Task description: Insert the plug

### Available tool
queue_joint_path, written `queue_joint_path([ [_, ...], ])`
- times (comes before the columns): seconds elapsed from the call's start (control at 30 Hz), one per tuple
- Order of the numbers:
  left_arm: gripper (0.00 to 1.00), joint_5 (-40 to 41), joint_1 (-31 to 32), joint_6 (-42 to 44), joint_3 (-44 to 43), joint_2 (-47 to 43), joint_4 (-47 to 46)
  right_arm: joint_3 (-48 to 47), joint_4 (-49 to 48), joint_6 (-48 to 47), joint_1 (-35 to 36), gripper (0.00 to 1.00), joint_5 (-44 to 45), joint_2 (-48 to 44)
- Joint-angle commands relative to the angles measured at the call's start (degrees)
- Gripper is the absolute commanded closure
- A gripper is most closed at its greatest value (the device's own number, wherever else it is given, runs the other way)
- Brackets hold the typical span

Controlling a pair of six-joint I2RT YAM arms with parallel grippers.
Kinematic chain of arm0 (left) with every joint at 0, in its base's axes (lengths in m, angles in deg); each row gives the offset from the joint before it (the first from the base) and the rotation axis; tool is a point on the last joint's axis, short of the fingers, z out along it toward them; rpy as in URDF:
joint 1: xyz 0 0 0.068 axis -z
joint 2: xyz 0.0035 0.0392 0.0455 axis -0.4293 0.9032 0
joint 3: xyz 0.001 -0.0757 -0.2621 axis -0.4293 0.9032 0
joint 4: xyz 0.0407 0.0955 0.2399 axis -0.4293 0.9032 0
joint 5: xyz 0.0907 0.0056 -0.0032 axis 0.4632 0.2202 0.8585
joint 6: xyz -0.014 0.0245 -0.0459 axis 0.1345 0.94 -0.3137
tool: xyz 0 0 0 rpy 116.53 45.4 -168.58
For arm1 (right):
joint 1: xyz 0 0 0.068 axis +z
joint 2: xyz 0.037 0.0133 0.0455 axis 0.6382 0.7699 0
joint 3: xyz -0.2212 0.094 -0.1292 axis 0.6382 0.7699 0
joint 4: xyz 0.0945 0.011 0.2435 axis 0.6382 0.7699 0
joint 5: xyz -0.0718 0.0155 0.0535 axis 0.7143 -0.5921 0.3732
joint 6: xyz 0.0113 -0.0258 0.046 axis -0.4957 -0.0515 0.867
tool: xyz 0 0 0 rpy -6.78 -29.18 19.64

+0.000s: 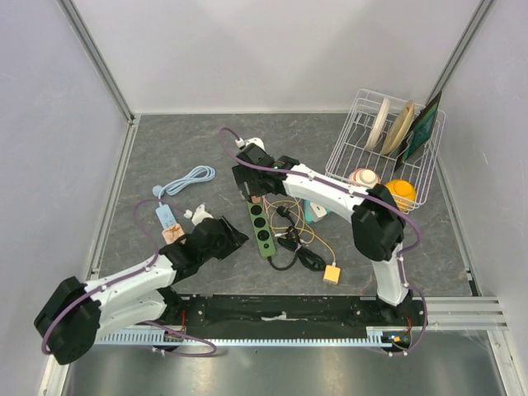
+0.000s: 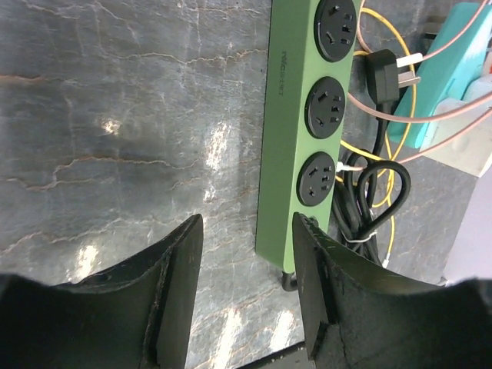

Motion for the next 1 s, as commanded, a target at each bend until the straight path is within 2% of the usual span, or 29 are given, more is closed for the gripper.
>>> queue_joint_path([
  [0.0, 0.44, -0.03, -0.55, 1.89, -3.83, 6.21, -8.94, -4.92, 2.06, 1.67, -0.01, 0.18, 2.84, 5.33],
  [0.07, 0.44, -0.83, -0.64, 2.33, -4.63, 9.72, -11.05, -6.50, 2.33, 2.02, -0.10, 0.21, 3.45, 6.48],
  [0.17, 0.47, -1.62, -1.43, 1.63, -5.07, 13.68, -13.60, -7.82, 2.33, 2.38, -0.01, 0.30, 3.89, 8.33],
  [0.4, 0.49, -5.22, -2.05, 0.84, -4.46, 18.79, -18.52, -8.00, 2.42, 2.73, -0.01, 0.56, 4.60, 9.56],
  [0.6, 0.51, -6.81, -2.05, 0.48, -3.67, 20.11, -20.28, -7.74, 2.68, 2.90, -0.01, 0.56, 4.25, 9.56],
  [0.67, 0.51, -6.98, -2.05, 0.48, -3.58, 20.55, -20.46, -7.74, 2.77, 2.99, -0.10, 0.59, 4.34, 9.74],
  [0.73, 0.51, -7.33, -2.05, 0.40, -3.49, 20.99, -20.72, -7.65, 2.86, 2.99, -0.01, 0.74, 4.25, 10.00],
  [0.77, 0.51, -7.42, -2.05, 0.40, -3.32, 20.99, -20.72, -7.30, 2.86, 2.90, -0.01, 0.89, 4.25, 10.17],
  [0.8, 0.51, -7.68, -2.05, 0.31, -3.31, 21.25, -20.90, -7.04, 2.77, 2.82, -0.01, 0.97, 4.25, 10.44],
  [0.83, 0.52, -7.77, -2.05, 0.05, -3.23, 21.43, -21.07, -6.17, 2.86, 2.90, -0.01, 1.00, 4.07, 10.53],
  [0.97, 0.54, -8.21, -2.05, -0.92, -2.17, 22.48, -22.30, -1.51, 1.89, 2.64, 0.34, 1.00, 2.41, 10.09],
])
